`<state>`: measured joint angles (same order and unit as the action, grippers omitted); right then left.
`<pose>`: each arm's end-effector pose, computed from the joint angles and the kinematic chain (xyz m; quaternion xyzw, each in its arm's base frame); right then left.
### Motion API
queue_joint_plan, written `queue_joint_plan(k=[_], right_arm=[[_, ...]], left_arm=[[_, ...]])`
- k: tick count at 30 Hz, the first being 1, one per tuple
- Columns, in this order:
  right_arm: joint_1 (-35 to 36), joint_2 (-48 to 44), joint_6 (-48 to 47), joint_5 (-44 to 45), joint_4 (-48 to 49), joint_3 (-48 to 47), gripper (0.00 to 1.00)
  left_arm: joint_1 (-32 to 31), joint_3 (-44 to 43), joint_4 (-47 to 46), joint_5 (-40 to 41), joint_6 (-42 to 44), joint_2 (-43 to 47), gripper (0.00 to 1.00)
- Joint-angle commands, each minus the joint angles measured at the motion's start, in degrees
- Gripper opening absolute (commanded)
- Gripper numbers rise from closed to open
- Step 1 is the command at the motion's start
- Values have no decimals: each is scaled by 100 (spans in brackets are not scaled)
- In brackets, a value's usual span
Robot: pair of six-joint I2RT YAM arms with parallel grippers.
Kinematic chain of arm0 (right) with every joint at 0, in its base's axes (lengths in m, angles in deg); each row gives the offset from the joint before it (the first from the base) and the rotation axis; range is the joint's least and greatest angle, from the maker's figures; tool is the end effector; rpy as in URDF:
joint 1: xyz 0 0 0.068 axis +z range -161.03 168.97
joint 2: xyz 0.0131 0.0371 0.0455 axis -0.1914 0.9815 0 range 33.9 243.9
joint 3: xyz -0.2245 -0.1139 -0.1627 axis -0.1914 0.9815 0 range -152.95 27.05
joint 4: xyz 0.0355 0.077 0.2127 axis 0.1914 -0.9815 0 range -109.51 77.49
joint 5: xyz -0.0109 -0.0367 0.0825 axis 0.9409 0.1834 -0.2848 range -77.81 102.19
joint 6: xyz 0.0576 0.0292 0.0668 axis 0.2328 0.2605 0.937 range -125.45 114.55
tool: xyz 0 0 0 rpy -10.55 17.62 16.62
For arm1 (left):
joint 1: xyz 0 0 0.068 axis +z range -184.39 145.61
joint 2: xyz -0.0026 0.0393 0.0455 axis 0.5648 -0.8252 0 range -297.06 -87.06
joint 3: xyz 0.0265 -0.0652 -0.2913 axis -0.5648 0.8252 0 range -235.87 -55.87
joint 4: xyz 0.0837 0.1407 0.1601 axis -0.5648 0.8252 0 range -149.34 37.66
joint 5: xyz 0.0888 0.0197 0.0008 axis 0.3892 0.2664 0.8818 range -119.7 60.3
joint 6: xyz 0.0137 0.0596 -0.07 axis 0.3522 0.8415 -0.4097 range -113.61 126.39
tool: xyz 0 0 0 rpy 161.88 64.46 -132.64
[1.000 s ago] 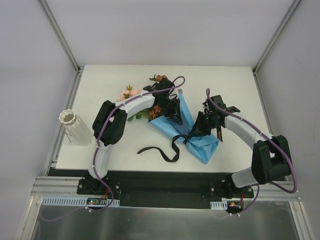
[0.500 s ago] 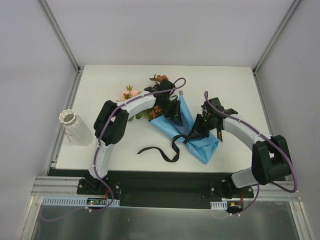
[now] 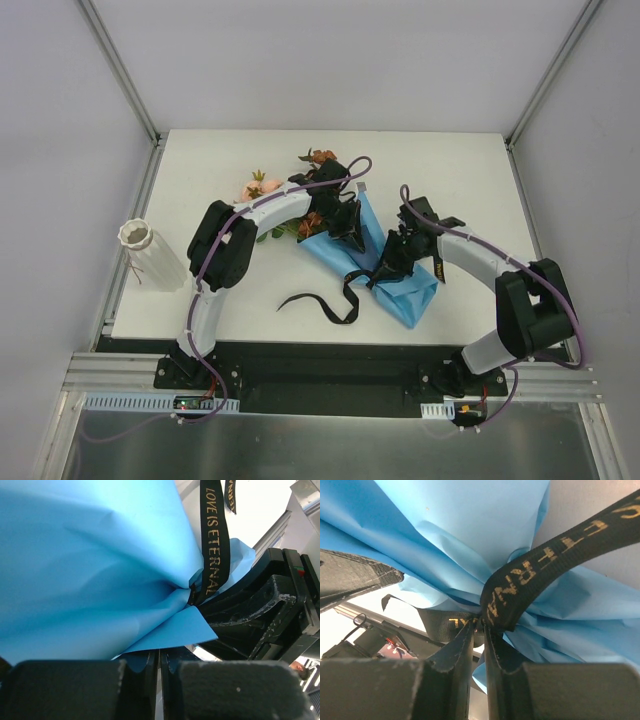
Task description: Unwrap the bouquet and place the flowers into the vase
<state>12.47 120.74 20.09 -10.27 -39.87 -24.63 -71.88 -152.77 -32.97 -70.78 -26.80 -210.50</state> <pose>0.2439 0.1408 0.1986 -0.0294 0.9535 0.2688 0.1334 0.3460 -0.3346 0.2074 0.1448 0.8830 -0.4436 0.0506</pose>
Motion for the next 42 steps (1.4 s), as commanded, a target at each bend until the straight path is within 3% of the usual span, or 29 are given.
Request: queue_joint_plan(k=[1,11,19,28,36,42], right_arm=[[171,-186,13,487,-279,-237,17],[400,7,12,629,-324,-378,20],[418,-238,197,304,-174,-580,1],[427,-897,74,277,107,-299,1],[558,-1126,-734,374,72,-264,1],[1286,-670,-1875,347,-489,-588,4]], left_arm=[[-12,-4,-18,-190,190,118,0],[-12,66,-18,-199,225,145,0],[-3,145,-18,-120,217,153,0],[102,347,-18,74,287,30,0],[164,488,-27,153,331,-14,0],[164,471,-18,101,322,-22,0]])
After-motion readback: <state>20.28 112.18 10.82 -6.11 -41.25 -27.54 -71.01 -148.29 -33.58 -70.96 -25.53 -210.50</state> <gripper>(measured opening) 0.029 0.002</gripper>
